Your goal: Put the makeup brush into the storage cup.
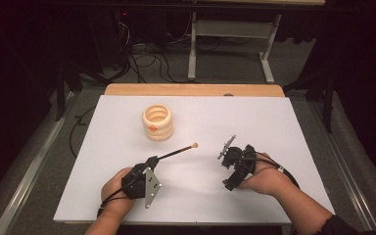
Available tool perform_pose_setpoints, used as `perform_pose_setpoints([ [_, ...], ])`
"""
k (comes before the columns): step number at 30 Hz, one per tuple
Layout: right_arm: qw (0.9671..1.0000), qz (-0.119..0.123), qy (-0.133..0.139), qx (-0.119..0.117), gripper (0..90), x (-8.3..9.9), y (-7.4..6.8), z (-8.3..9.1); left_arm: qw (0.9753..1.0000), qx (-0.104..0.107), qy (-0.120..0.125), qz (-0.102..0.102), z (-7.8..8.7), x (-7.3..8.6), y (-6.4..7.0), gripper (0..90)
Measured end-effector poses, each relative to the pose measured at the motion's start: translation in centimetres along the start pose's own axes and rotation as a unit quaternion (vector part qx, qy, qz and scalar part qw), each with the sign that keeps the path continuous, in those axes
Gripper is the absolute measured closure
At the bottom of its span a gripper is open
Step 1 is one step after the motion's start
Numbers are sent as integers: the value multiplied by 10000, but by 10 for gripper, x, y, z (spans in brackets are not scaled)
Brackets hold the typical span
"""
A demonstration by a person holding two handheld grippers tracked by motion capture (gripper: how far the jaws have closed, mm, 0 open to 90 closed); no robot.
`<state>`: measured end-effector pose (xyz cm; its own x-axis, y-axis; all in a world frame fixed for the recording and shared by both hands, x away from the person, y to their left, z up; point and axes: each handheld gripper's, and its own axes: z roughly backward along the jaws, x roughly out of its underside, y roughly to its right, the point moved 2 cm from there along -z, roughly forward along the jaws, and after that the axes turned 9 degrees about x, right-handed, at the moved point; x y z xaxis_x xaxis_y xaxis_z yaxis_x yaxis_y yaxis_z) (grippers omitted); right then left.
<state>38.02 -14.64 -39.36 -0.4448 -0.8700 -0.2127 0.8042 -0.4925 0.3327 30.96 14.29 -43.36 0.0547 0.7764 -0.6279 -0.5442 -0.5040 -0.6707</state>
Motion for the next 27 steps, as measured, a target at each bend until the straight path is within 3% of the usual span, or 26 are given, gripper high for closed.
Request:
perform_pose_setpoints([
  [6, 9992, -240, 300, -76, 61, 10, -1, -9, 9995, 68, 50, 320, -2, 5, -2, 853],
  [9, 9970, -486, 600, -79, 61, 18, -1, -14, 9979, 115, 157, 624, -1, 7, -5, 854],
  [10, 9959, -591, 679, -95, 61, 20, -1, -15, 9979, 115, 157, 624, -1, 7, -5, 853],
  [13, 9922, -829, 930, -76, 61, 25, 1, -17, 9956, 148, 243, 891, -1, 10, -8, 854],
  [16, 9862, -1078, 1251, -110, 60, 28, 3, -18, 9948, 163, 253, 975, -1, 11, -9, 854],
  [18, 9837, -1144, 1388, -89, 61, 30, 4, -19, 9925, 183, 315, 1167, -2, 12, -11, 853],
  [21, 9772, -1352, 1631, -116, 61, 31, 1, -21, 9889, 241, 372, 1416, -1, 15, -13, 854],
  [26, 9708, -1432, 1924, -37, 63, 33, -5, -24, 9851, 324, 412, 1638, -1, 18, -16, 854],
  [27, 9690, -1478, 1978, -39, 64, 34, -6, -25, 9826, 386, 443, 1761, -1, 19, -17, 854],
])
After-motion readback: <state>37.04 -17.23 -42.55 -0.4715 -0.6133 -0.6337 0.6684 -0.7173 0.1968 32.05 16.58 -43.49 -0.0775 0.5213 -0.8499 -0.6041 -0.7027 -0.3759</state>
